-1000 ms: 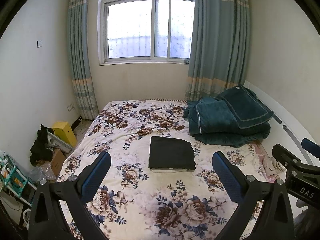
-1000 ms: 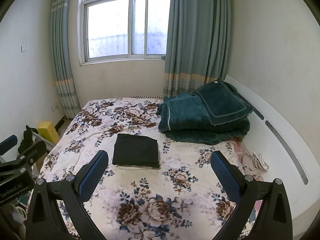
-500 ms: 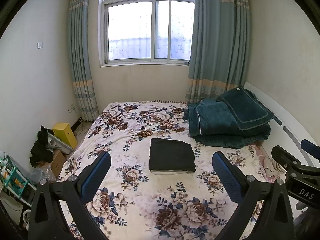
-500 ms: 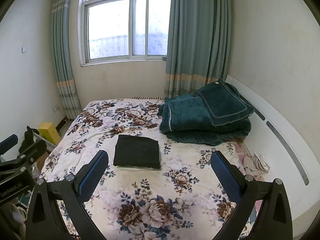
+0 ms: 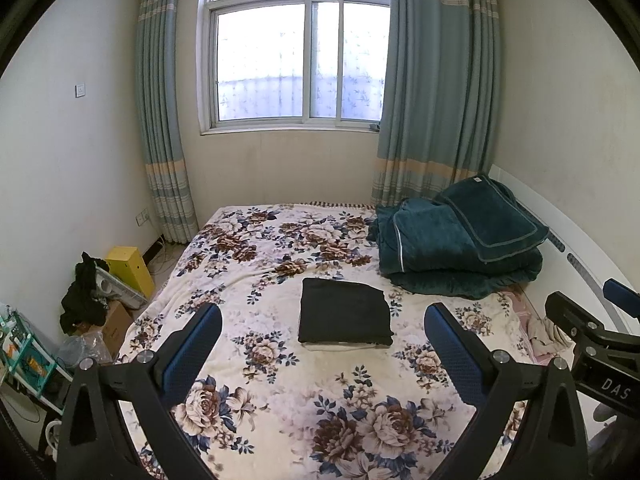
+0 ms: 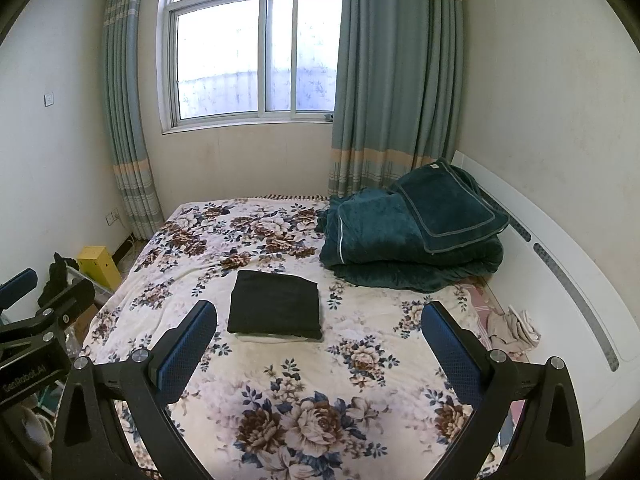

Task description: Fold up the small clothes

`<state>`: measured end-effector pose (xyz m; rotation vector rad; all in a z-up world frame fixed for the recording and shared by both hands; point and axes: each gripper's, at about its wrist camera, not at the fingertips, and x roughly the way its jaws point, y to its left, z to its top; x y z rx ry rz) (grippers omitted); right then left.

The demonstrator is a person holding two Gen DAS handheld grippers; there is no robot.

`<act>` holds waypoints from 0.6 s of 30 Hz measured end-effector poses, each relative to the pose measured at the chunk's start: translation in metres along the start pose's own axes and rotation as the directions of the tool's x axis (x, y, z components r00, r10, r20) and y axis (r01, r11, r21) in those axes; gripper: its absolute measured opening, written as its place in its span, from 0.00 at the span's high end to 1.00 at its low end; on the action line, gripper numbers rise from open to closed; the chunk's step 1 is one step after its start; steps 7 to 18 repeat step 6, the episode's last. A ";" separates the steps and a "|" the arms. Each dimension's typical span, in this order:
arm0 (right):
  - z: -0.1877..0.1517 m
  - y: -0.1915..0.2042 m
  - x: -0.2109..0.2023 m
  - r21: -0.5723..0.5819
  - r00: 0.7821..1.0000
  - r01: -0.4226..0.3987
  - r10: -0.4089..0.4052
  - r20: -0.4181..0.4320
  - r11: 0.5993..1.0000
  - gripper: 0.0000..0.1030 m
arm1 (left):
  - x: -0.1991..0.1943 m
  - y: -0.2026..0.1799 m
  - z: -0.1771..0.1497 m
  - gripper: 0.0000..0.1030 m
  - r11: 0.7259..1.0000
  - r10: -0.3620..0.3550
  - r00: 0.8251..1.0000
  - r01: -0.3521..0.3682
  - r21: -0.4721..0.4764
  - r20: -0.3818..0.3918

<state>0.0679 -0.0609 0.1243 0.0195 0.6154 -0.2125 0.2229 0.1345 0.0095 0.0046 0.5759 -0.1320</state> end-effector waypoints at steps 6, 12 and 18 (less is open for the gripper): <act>0.000 0.003 0.000 0.001 1.000 0.001 -0.001 0.000 1.000 0.00 | 0.002 -0.002 -0.001 0.00 1.000 0.013 1.000 -0.013 -0.004 0.012; 0.000 0.003 0.000 0.001 1.000 0.001 -0.001 0.000 1.000 0.00 | 0.002 -0.002 -0.001 0.00 1.000 0.013 1.000 -0.013 -0.004 0.012; 0.000 0.003 0.000 0.001 1.000 0.001 -0.001 0.000 1.000 0.00 | 0.002 -0.002 -0.001 0.00 1.000 0.013 1.000 -0.013 -0.004 0.012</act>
